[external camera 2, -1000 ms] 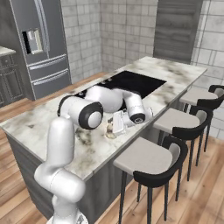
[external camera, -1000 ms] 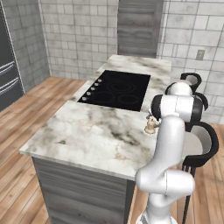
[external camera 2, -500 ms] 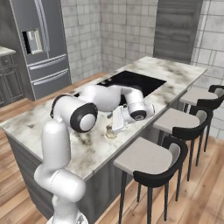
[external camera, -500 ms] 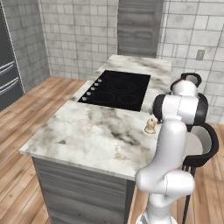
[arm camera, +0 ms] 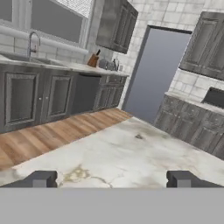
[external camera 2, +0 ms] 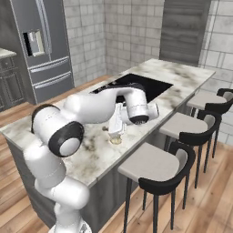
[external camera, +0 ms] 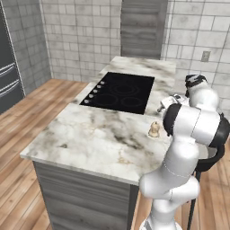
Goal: Get the candle and the liquor from the cabinet and move them to the dining counter.
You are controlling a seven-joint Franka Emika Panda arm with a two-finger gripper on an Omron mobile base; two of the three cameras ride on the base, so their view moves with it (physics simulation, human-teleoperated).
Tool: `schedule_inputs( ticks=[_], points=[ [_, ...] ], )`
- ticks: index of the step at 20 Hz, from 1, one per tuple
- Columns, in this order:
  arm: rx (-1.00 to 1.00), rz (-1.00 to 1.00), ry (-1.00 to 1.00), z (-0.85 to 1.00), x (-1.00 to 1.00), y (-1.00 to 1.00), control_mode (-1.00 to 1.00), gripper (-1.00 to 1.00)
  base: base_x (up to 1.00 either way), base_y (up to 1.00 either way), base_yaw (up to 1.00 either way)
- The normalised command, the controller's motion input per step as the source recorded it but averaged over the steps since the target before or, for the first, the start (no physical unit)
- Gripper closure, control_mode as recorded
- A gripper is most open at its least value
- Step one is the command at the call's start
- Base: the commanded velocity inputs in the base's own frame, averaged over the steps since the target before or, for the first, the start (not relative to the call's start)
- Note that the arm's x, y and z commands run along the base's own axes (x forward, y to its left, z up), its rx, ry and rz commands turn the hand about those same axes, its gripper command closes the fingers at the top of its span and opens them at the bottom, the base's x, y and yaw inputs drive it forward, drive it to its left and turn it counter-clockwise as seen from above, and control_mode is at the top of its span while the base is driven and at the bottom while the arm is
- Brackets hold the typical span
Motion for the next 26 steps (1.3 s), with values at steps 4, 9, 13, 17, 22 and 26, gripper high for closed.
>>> schedule_inputs(
  ticks=[4,9,13,17,22,26],
  points=[
    [0.0,-0.16,-0.01,0.68,-0.67,0.59,-1.0,-1.0,0.0,0.0,0.0],
    [0.0,-0.2,0.0,0.44,-0.72,0.63,-1.0,-1.0,0.0,0.0,0.0],
    [0.0,-0.28,0.03,0.27,-0.8,0.59,-1.0,-1.0,0.0,0.0,0.0],
    [0.0,-0.27,0.08,0.44,-0.83,0.29,-1.0,-1.0,0.0,0.0,0.0],
    [0.01,-0.33,0.14,0.52,-0.71,0.17,-1.0,-1.0,0.0,0.0,0.0],
    [0.0,-0.34,0.26,0.68,-0.46,0.01,-1.0,-1.0,0.0,0.0,0.0]
  ],
)
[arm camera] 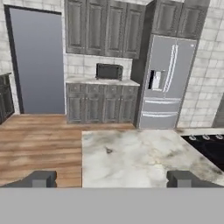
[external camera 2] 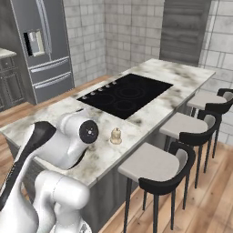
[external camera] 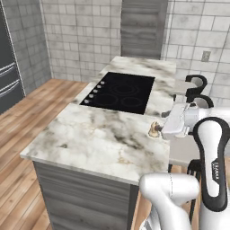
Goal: Get the candle and the liquor from the cabinet and move them to the dining counter.
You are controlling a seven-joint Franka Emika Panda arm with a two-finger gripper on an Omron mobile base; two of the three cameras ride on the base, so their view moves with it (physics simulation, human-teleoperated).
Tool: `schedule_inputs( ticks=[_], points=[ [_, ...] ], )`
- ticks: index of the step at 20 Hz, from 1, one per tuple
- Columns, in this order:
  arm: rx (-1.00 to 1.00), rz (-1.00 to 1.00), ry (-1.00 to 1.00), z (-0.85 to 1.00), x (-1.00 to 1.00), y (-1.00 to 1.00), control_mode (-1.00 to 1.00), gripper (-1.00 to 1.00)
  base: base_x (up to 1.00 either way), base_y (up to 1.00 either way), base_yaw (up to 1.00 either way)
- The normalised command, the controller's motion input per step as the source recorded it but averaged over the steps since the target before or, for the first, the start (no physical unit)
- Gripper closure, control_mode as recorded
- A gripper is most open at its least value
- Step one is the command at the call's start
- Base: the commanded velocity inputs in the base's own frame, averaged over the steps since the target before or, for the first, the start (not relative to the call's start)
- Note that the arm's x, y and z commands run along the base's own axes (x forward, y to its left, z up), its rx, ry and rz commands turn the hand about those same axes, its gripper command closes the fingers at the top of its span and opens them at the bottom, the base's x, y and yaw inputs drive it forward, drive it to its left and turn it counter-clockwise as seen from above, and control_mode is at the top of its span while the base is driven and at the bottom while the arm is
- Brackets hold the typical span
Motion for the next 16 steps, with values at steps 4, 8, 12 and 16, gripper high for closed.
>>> schedule_inputs(
  ticks=[4,8,12,16],
  points=[
    [0.0,-0.32,0.3,0.35,-0.52,0.1,-1.0,-1.0,0.0,0.0,0.0],
    [0.0,-0.31,0.34,0.27,-0.49,0.14,-1.0,-1.0,0.0,0.0,0.0],
    [-0.05,-0.3,0.27,0.04,-0.58,0.21,-1.0,-1.0,0.0,0.0,0.0],
    [-0.09,-0.26,0.16,-0.37,-0.67,0.31,-1.0,-1.0,0.0,0.0,0.0]
  ],
)
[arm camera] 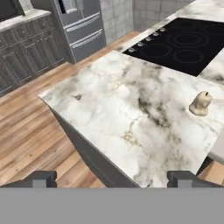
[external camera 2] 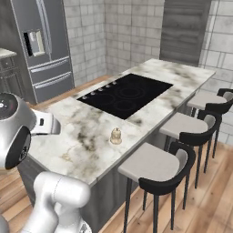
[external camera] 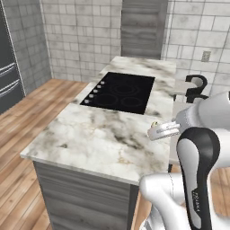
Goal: Get the candle and the liquor from the cabinet and move them to the dining counter.
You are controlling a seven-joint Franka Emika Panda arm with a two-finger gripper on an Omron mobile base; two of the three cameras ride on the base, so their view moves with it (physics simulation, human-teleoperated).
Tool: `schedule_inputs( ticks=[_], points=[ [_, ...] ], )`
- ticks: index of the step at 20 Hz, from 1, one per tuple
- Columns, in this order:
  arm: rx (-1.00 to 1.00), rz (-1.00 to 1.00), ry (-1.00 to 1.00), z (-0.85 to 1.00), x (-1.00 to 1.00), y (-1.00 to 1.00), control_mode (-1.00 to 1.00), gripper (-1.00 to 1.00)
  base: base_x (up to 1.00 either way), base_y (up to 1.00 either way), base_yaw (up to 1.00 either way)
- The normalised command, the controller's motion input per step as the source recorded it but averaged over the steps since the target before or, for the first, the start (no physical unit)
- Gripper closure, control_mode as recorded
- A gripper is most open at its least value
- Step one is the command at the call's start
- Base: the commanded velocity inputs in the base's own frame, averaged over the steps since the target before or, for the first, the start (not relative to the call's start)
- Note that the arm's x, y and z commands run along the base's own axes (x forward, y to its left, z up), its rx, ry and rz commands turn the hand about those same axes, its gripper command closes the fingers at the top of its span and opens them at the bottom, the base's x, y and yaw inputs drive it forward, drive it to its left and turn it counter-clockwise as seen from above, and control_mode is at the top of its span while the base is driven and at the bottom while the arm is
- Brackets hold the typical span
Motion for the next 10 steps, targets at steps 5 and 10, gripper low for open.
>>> schedule_inputs(
  ticks=[5,10],
  points=[
    [-0.01,-0.11,0.11,-0.06,-0.11,0.13,-1.0,-1.0,0.0,0.0,0.0],
    [0.0,0.0,0.0,0.0,0.0,0.0,-1.0,-1.0,0.0,0.0,0.0]
  ],
)
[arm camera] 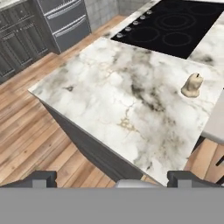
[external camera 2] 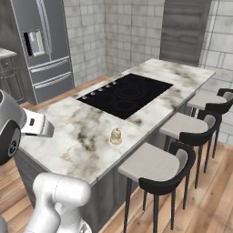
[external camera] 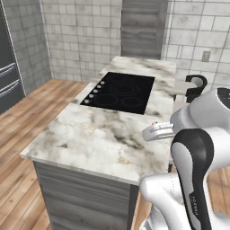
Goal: Get the candle and the liquor from the cabinet and move them to the dining counter.
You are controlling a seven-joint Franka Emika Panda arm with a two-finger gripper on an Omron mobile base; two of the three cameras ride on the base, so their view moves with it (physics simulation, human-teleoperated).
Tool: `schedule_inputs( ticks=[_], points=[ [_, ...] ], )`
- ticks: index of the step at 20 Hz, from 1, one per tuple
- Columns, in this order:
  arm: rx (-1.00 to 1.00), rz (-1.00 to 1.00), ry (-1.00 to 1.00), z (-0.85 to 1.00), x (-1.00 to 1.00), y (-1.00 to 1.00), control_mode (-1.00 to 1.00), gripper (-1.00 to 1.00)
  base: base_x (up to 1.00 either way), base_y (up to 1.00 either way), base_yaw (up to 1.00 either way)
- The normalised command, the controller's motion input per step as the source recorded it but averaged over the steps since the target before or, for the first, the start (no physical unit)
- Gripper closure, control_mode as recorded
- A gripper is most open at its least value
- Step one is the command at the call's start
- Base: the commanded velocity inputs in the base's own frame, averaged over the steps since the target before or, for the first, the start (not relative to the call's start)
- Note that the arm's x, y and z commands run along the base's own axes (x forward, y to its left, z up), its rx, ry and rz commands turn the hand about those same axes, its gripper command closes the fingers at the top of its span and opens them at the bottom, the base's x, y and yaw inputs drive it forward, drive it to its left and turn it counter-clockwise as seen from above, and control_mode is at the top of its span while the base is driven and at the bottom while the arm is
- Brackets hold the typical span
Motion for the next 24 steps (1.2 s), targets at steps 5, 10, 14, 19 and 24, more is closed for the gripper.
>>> schedule_inputs(
  ticks=[5,10,14,19,24],
  points=[
    [0.0,0.0,0.0,-0.13,-0.07,0.08,1.0,-1.0,-0.08,0.04,0.01],
    [0.0,0.0,0.0,0.0,0.0,0.0,1.0,-1.0,-0.6,0.21,0.21],
    [0.0,0.0,0.0,0.0,0.0,0.0,1.0,-1.0,-0.66,0.28,0.34],
    [0.0,0.0,0.0,0.0,0.0,0.0,1.0,-1.0,-0.61,0.2,0.4],
    [0.0,0.0,0.0,0.0,0.0,0.0,1.0,-1.0,-0.56,0.02,0.4]
  ],
)
